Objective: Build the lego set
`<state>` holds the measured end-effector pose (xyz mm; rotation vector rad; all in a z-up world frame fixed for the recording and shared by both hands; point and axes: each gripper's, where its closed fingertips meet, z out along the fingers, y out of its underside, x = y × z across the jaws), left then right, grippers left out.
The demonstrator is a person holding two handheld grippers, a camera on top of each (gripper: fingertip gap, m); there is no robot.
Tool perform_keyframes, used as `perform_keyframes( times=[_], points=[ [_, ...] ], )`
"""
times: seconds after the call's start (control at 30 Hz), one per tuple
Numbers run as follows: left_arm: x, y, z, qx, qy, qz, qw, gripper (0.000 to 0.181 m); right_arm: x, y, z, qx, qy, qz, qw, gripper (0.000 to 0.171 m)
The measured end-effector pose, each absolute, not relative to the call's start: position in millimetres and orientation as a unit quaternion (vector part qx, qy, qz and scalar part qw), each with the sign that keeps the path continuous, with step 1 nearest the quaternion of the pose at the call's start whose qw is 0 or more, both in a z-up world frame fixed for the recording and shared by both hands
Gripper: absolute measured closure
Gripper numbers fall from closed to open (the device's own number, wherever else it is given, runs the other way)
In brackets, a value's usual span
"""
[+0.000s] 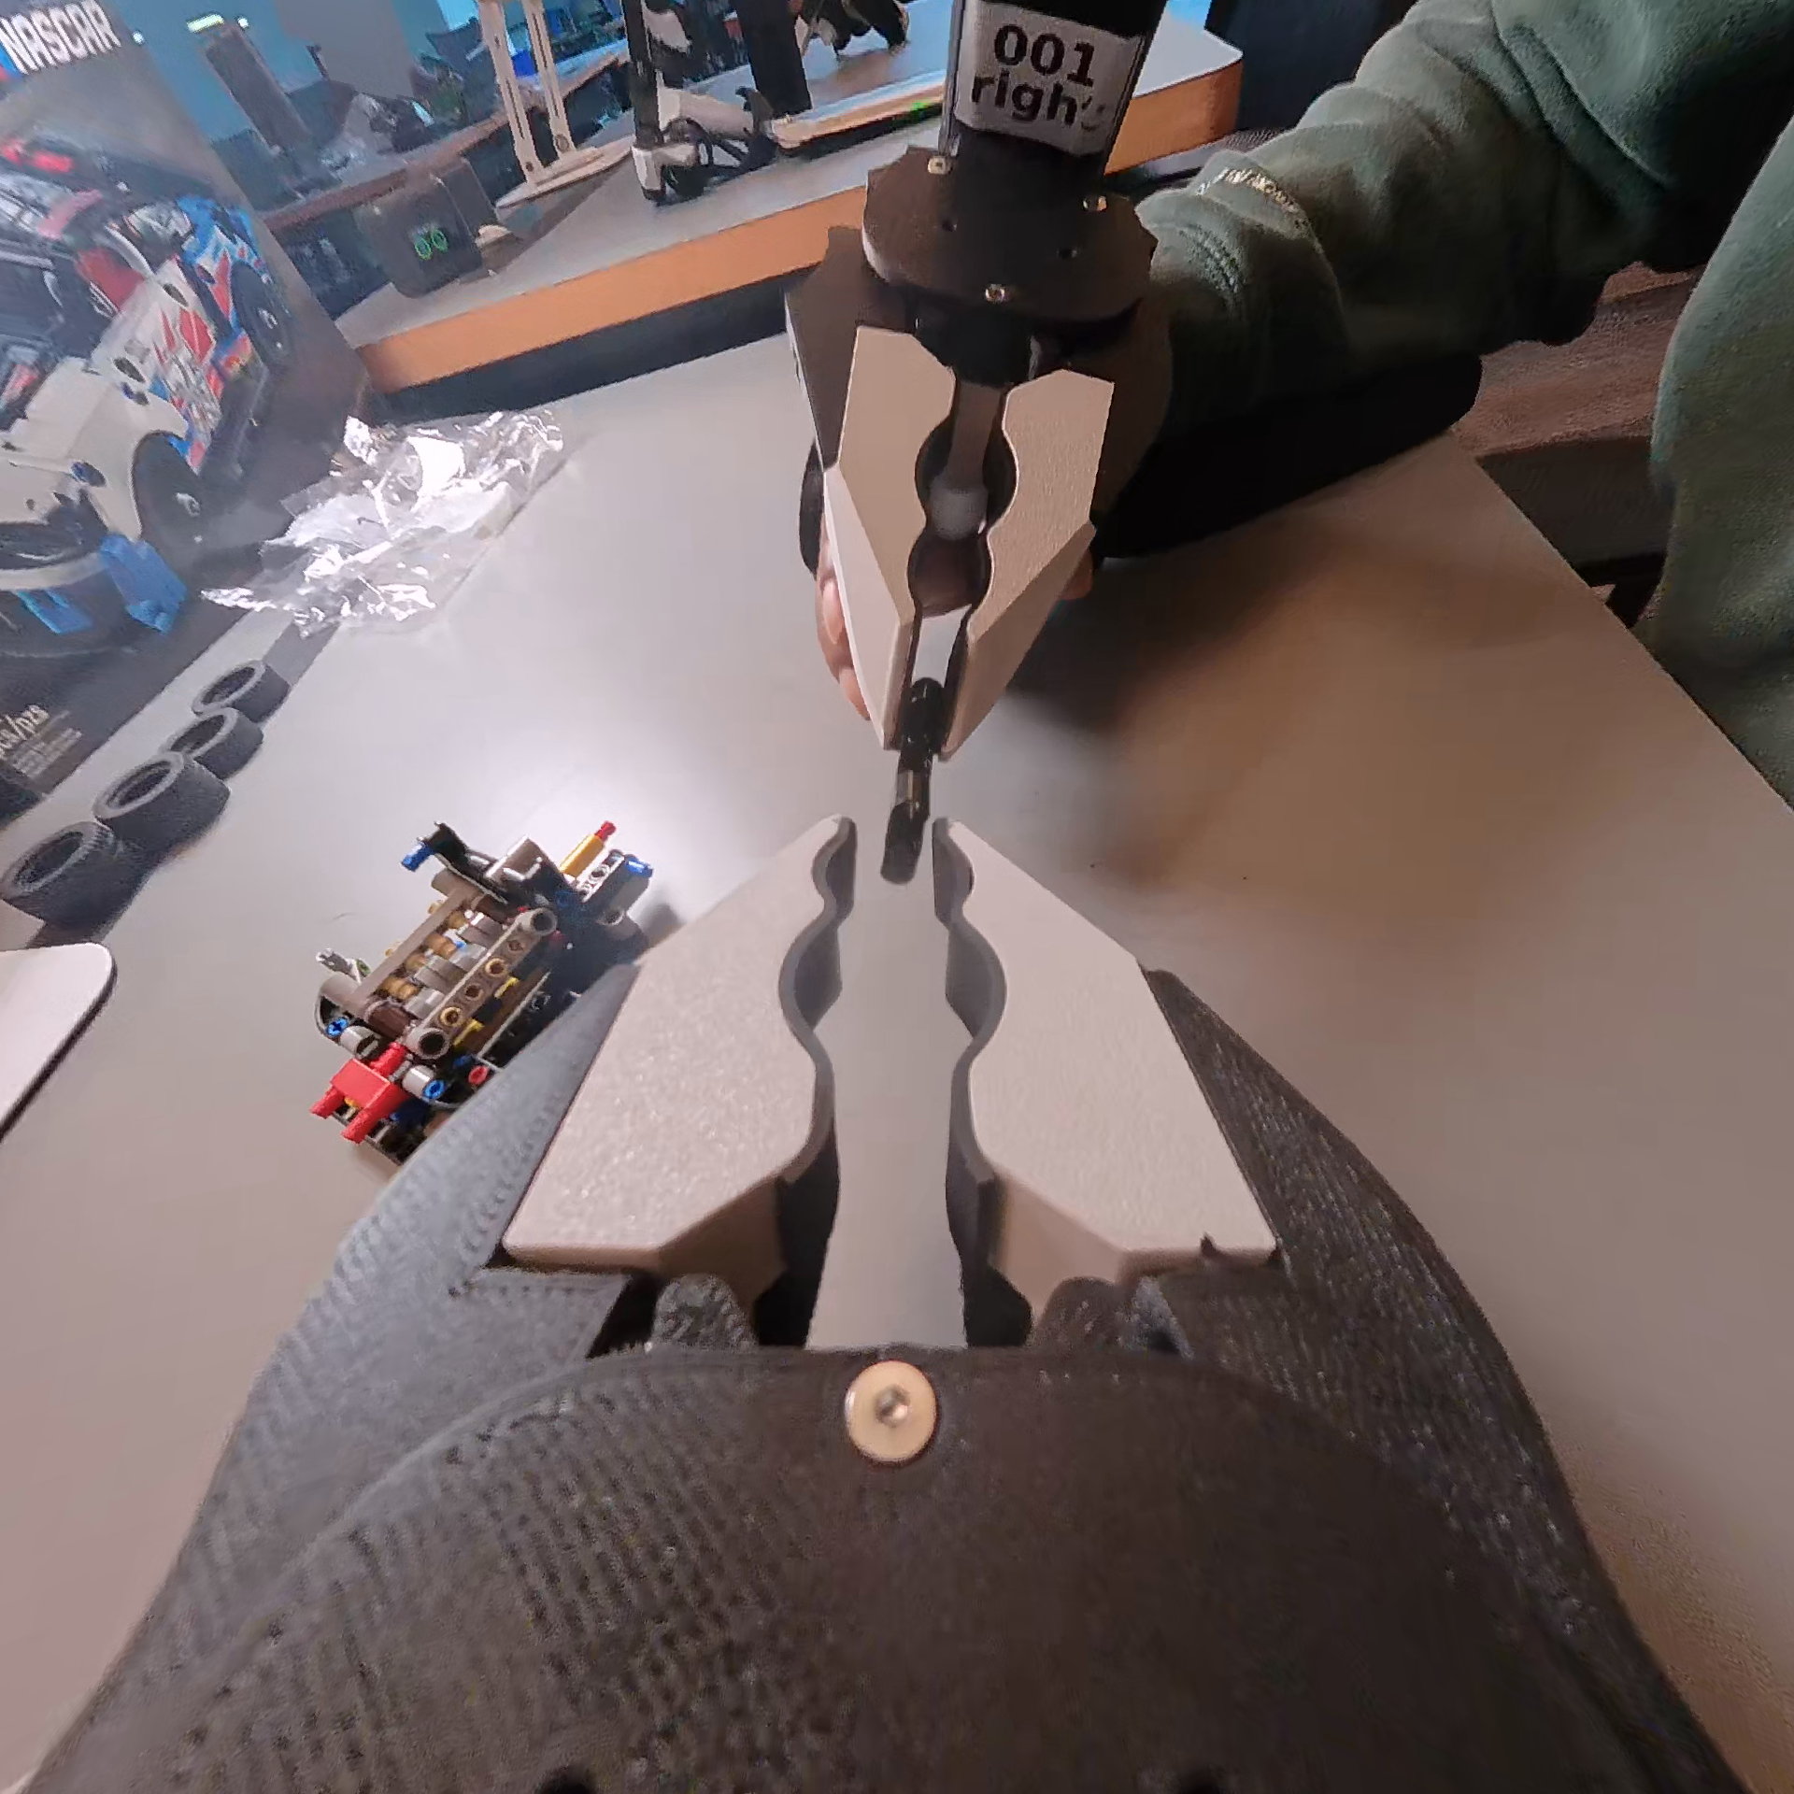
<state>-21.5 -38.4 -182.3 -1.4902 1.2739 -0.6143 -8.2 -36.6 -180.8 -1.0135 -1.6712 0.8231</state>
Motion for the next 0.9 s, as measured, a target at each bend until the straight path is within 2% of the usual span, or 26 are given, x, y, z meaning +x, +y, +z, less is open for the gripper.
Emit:
perform_keyframes(
  times=[0.23, 0.6, 0.9],
  points=[
    [-17, -46, -179, -0.604, 0.547, -0.244, 0.525, 0.176, -9, -40, -185, -0.420, -0.693, 0.340, 0.477, 0.165],
    [-15, -54, -187, -0.596, 0.587, -0.230, 0.497, 0.176, -7, -47, -192, -0.411, -0.709, 0.344, 0.458, 0.165],
    [-15, -51, -185, -0.598, 0.580, -0.221, 0.507, 0.176, -8, -44, -190, -0.418, -0.701, 0.344, 0.464, 0.166]
  ],
)
